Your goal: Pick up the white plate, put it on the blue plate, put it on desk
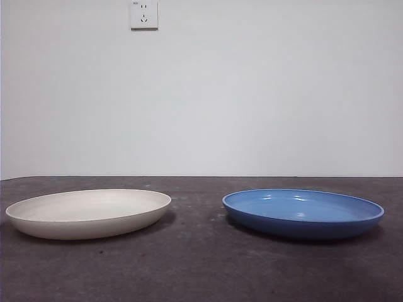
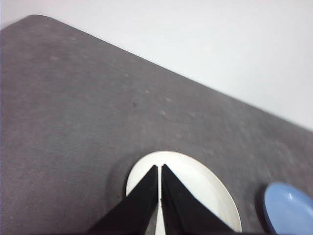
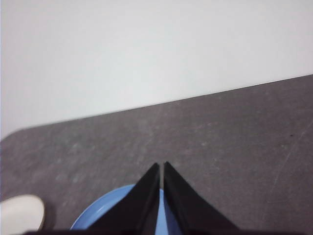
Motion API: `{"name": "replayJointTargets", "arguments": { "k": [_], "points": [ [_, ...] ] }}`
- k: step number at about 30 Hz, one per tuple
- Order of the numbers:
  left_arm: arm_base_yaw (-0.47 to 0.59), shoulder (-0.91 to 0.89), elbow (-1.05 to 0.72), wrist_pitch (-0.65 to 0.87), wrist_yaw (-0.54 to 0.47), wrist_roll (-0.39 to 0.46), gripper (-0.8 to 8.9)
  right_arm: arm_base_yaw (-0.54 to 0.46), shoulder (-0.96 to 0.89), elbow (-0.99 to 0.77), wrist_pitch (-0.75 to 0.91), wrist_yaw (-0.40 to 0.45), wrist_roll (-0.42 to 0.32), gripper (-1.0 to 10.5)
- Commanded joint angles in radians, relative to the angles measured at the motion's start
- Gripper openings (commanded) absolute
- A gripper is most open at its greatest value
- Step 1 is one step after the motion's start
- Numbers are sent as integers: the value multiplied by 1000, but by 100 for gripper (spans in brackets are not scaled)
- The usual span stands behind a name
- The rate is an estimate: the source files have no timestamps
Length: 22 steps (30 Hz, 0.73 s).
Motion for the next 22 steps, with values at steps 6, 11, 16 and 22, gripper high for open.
{"name": "replayJointTargets", "arguments": {
  "k": [6,11,16,22],
  "points": [
    [-2,281,289,-209,129,243,9,0,288,308,-261,-141,-172,8],
    [-37,421,428,-352,218,312,9,4,449,469,-453,-242,-260,8],
    [-98,513,521,-478,257,366,9,42,553,568,-608,-257,-331,8],
    [-151,540,537,-537,257,379,9,106,612,595,-726,-256,-386,8]
  ]
}}
